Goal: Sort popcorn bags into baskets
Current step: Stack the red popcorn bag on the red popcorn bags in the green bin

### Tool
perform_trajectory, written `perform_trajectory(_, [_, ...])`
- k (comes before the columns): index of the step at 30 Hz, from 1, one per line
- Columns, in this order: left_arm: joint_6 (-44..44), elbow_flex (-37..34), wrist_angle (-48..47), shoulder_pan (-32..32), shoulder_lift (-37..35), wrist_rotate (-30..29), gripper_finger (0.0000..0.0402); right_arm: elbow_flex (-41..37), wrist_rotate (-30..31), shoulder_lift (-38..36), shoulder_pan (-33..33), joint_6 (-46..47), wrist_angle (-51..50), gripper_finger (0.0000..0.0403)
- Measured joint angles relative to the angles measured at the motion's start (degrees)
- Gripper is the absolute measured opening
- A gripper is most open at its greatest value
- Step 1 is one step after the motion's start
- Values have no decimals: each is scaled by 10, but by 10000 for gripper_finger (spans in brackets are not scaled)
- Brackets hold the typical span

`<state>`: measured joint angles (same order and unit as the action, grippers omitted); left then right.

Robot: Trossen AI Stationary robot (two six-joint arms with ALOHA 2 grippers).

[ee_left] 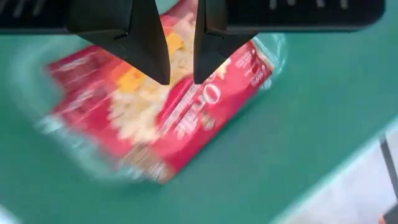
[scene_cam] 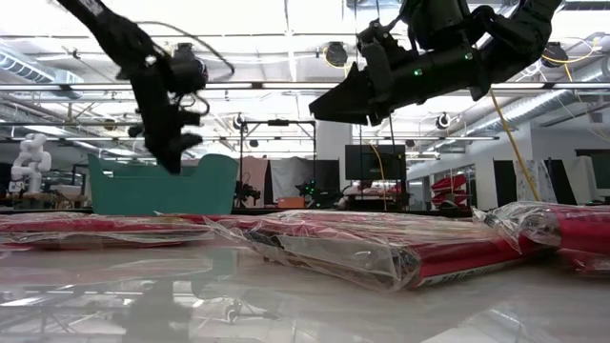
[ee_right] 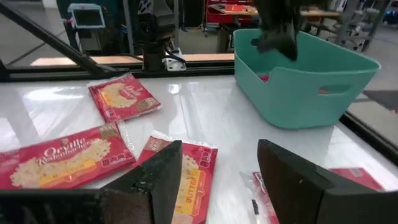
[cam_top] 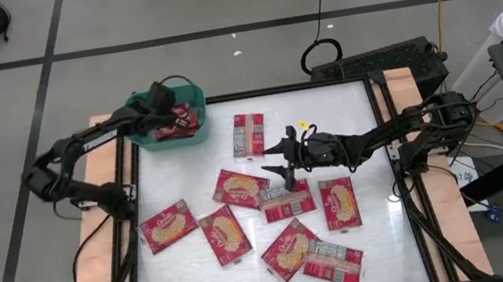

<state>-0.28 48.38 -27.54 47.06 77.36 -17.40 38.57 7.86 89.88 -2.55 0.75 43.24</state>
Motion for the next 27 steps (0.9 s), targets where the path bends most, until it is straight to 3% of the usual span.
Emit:
perform_trajectory(7, [-25, -21, -9, -106, -136, 2, 76, 0, 27, 0, 12, 54, -45, 201])
perform_trajectory(14, [-70, -91, 31, -252, -234, 4, 76, 10, 28, 0, 54, 101, -105, 201])
perform_trajectory(20, [-42, -140, 129, -342, -254, 4, 76, 53, 26, 0, 88, 126, -230, 201])
perform_trajectory(27, [-72, -175, 186, -409, -252, 5, 76, 68, 24, 0, 124, 158, -339, 210])
